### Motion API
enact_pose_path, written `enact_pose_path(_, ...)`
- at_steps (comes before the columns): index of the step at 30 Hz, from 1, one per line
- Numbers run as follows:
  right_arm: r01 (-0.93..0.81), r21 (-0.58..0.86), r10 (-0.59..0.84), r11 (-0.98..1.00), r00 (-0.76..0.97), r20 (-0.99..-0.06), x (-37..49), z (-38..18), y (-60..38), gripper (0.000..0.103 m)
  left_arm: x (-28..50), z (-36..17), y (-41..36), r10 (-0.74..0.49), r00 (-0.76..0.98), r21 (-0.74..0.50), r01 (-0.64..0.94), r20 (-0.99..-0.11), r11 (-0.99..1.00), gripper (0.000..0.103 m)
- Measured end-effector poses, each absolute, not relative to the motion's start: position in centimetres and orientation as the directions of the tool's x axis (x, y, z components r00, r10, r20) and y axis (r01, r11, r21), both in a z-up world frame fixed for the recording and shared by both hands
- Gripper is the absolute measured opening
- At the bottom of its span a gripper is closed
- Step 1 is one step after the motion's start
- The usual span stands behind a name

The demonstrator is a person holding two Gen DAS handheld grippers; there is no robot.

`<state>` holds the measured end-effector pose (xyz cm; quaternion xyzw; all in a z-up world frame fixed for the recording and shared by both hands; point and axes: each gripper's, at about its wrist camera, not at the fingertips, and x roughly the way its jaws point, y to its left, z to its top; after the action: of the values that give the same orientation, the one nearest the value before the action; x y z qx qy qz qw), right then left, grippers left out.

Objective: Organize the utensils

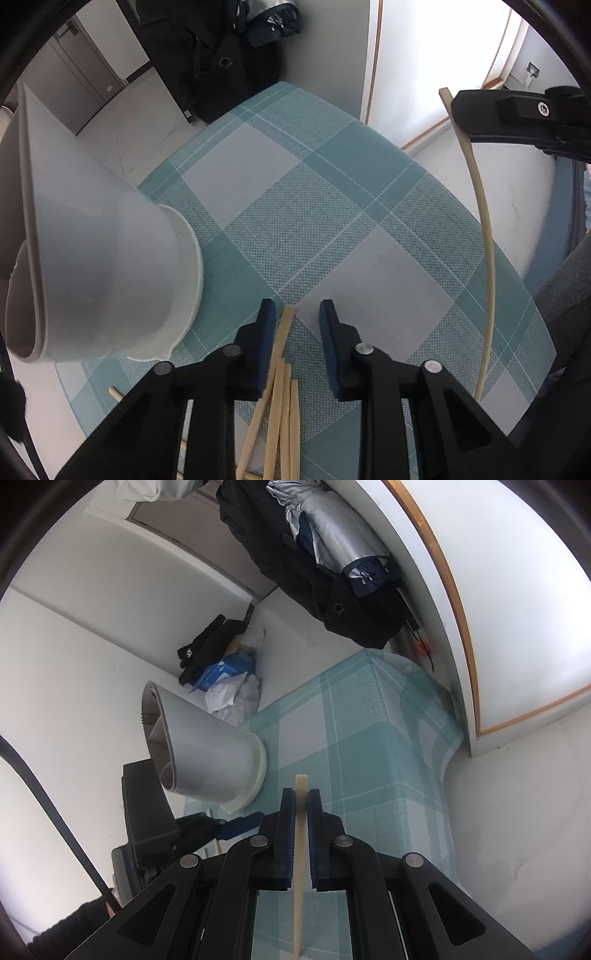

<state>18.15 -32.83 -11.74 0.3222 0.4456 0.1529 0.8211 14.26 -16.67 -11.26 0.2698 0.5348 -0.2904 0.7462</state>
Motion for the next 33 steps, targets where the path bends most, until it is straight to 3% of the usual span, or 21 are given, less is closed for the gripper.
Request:
enact_pose_path(3, 0.029, 0.66, 0.537, 0.751, 0.555, -0.635, 18.1, -11.7, -32.4, 0.006, 14.2, -11.3, -16.1, -0.162, 0.238, 0.061, 0.718, -0.958, 0.694, 0.016)
enact_pose_path(6, 0.017, 0.656, 0.539, 0.754, 0.556, -0.633, 17.9, -11.5, -32.1, 0.006, 14.0, -11.2, -15.4, -0.154, 0.255, 0.082, 0.721, -0.955, 0.688, 0.006)
enact_pose_path(15, 0.024, 0.632, 0.515, 0.775, 0.557, -0.652, 18.3, -11.6, -31.4, 0.006, 13.8, -10.2, -15.2, -0.189, 0.306, 0.065, 0.661, -0.933, 0.747, 0.002)
enact_pose_path(27, -0.112, 0.535, 0.475, 0.837, 0.634, -0.61, 17.2, -8.9, -27.8, 0.005, 10.8, -1.5, -10.7, -0.301, 0.544, 0.074, 0.562, -0.784, 0.824, 0.002)
enact_pose_path(33, -0.155, 0.502, 0.464, 0.851, 0.669, -0.581, 16.2, -7.7, -25.9, 0.005, 10.8, 1.7, -6.2, -0.364, 0.626, -0.051, 0.459, -0.69, 0.887, 0.001)
